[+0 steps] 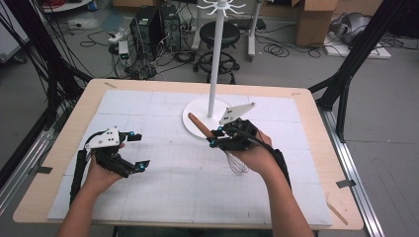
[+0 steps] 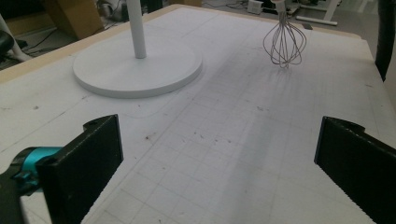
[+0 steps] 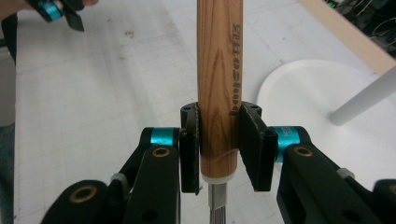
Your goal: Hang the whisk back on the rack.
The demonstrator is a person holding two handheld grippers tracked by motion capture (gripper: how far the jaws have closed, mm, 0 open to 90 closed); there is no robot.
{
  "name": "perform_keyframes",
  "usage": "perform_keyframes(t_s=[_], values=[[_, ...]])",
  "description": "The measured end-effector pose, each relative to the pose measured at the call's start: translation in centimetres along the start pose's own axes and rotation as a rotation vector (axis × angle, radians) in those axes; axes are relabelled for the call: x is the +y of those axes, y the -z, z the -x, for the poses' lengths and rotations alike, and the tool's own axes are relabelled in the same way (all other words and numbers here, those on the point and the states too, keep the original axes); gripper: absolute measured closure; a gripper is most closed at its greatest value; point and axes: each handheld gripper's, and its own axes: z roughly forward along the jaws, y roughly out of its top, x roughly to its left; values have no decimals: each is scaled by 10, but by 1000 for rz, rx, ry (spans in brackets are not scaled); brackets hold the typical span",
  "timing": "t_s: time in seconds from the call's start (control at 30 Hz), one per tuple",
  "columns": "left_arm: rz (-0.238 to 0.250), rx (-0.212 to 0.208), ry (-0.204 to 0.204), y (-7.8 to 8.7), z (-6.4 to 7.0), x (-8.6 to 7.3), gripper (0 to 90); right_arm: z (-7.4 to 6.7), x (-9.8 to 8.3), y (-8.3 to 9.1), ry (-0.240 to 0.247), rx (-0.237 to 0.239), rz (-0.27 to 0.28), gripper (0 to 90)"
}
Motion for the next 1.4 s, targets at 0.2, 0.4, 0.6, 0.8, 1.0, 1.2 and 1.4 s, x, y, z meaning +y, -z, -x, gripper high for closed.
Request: perform_keyframes(t_s=[0.2,0.4,0.6,0.8,1.0,1.2,1.4], values=[[7,2,-1,1,0,1,17,10,7,17,-21,-21,81,707],[3,2,-4,1,0,1,17,18,14,30,-42,-47,118,707],[1,4,-4,1,0,1,17,29,17,41,-66,-87,168,706],[-5,2,-5,-1,1,1,17,41,17,52,-95,-113,183,706],[-8,2,-4,-1,1,1,17,50,23,68,-111,-160,213,706],[-7,3,-3,-1,1,1,17,56,29,75,-115,-186,229,706],[-3,1,-2,0,0,1,17,66,38,84,-125,-201,223,705]])
